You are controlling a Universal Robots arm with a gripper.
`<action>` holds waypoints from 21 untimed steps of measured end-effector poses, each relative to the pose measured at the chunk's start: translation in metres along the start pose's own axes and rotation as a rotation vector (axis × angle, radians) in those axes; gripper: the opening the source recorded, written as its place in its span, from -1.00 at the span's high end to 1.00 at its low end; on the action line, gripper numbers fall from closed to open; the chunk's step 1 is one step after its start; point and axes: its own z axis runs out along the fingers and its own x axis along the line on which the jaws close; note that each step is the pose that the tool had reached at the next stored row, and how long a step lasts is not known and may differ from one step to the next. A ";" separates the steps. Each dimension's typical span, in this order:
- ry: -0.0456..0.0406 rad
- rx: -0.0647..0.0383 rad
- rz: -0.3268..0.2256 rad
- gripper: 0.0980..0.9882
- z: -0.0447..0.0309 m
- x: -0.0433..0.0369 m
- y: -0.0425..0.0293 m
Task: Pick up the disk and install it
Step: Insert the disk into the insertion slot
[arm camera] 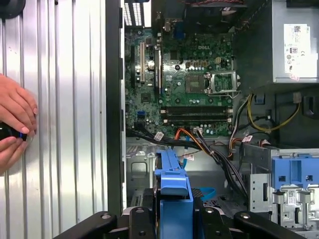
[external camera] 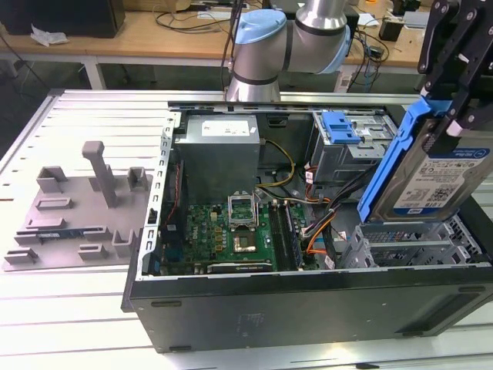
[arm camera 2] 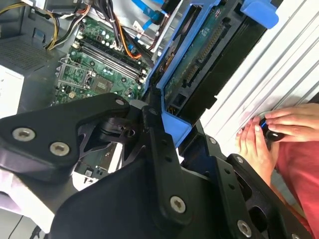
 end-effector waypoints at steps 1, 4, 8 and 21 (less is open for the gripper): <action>0.0022 0.003 -0.001 0.39 0.0005 -0.0003 -0.0017; 0.0031 0.005 -0.005 0.39 0.0018 -0.0012 -0.0066; 0.0030 0.005 -0.005 0.39 0.0041 -0.0041 -0.0095; 0.0029 0.005 -0.006 0.39 0.0098 -0.0059 -0.0101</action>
